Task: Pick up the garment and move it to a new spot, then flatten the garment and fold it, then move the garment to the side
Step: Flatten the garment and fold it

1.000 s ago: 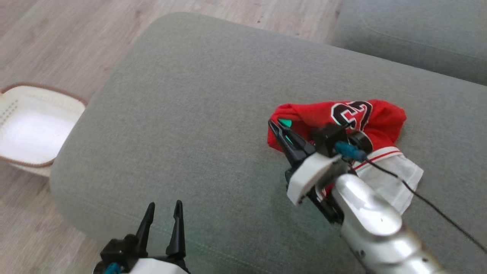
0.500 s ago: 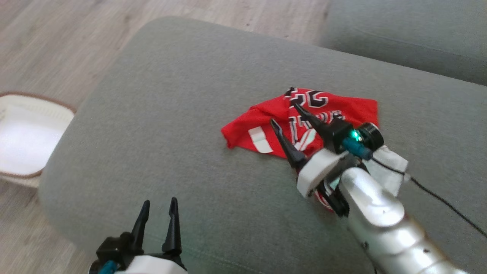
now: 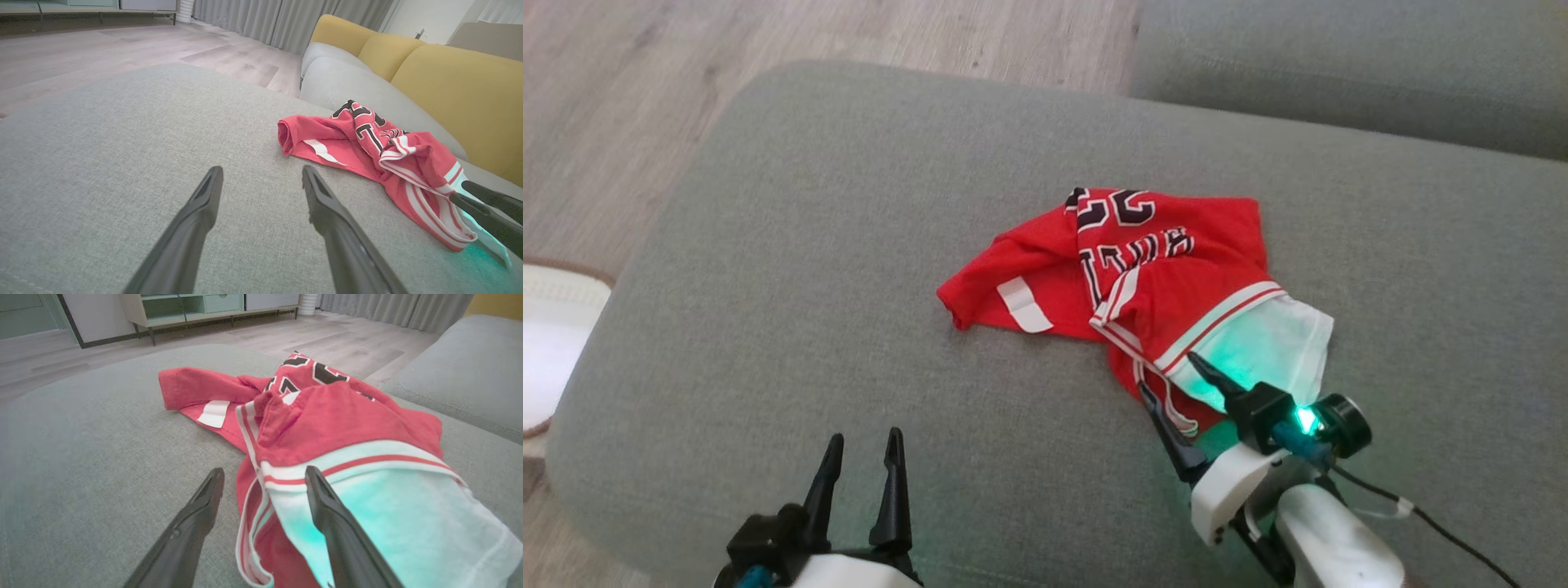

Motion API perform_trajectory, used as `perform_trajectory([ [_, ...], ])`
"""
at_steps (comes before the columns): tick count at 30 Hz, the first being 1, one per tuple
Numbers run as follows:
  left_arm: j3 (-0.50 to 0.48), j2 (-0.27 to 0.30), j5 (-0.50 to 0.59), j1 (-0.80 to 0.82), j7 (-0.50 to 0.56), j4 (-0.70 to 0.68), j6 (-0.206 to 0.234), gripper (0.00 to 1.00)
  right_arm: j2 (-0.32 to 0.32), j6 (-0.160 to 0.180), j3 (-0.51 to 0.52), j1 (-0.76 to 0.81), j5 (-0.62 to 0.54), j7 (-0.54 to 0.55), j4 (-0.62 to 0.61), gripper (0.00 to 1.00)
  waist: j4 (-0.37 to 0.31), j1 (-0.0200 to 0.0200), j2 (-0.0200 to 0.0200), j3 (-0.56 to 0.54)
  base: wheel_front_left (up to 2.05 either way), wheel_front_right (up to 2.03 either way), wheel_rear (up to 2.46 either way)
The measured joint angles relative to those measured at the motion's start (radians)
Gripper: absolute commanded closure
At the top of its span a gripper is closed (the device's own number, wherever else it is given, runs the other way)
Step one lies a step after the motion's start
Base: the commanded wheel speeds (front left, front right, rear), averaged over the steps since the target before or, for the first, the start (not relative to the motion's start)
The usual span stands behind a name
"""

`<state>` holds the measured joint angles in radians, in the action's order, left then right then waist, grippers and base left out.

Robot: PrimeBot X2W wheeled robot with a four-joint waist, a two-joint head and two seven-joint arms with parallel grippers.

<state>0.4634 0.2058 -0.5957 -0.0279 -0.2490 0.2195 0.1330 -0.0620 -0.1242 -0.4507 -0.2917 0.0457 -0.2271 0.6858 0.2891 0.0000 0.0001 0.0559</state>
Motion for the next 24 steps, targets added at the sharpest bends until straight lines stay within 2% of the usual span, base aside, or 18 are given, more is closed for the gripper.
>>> perform_trajectory([
  [12,-0.001,-0.016,0.0,0.008,0.0,0.004,-0.001,0.0,0.0,0.0,0.086,-0.055,-0.1,0.031,0.028,0.0,0.05,0.0001,0.0,0.06,0.0,0.0,0.0],
  [13,-0.002,-0.018,0.0,0.008,0.0,0.007,-0.002,0.0,0.001,0.0,0.096,-0.059,-0.1,0.031,0.028,0.36,0.052,0.0001,0.0,0.061,0.0,0.0,0.0],
  [16,-0.007,-0.022,0.006,0.008,0.0,0.011,-0.002,0.0,0.001,0.0,0.115,-0.067,-0.099,0.039,0.031,0.88,0.05,0.0,0.0,0.058,0.0,0.0,0.0],
  [17,-0.008,-0.024,0.01,0.008,0.0,0.011,-0.002,0.0,0.001,0.0,0.12,-0.067,-0.095,0.039,0.029,1.0,0.049,0.0001,0.0,0.056,0.0,0.0,0.0],
  [24,-0.014,-0.028,0.016,0.008,0.0,0.016,-0.01,0.0,0.001,0.0,0.163,-0.068,-0.064,0.039,-0.014,1.0,0.022,0.0,0.0,0.04,0.0,0.0,0.0],
])
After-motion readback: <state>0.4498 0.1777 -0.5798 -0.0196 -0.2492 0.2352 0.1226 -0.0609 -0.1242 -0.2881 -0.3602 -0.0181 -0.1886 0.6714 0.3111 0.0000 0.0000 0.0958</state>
